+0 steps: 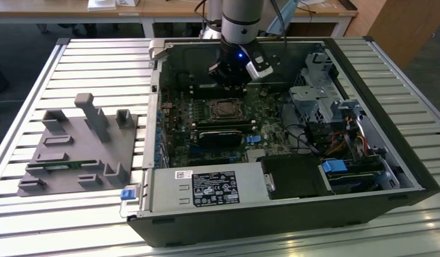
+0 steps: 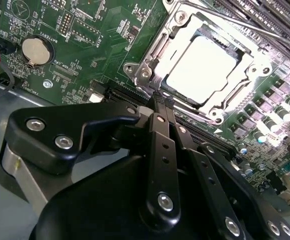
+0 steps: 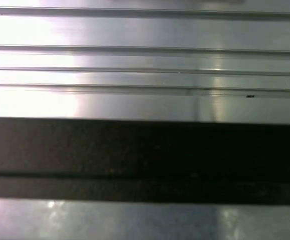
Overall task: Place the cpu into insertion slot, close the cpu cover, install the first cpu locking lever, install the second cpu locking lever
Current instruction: 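Install the second cpu locking lever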
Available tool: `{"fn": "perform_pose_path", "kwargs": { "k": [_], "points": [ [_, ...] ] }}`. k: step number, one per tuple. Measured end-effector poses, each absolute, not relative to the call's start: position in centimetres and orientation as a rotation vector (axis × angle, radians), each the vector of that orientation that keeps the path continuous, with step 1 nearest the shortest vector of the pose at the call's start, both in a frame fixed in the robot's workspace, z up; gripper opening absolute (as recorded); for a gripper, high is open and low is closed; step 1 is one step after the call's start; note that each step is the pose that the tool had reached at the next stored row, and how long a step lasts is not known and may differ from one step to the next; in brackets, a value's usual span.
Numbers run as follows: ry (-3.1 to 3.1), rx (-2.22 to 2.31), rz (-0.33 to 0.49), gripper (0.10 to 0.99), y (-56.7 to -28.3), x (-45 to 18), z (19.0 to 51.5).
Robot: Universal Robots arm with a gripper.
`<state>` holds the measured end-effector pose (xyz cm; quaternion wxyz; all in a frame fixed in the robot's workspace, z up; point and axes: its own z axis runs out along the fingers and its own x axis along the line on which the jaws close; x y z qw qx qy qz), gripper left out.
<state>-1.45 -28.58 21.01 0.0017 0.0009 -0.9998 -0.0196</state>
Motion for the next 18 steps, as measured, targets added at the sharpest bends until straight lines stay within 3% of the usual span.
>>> {"fn": "perform_pose_path", "kwargs": {
  "k": [18],
  "points": [
    [-3.137,0.003,-0.062,0.106,-30.5,-1.4,21.0]
  ]
}}
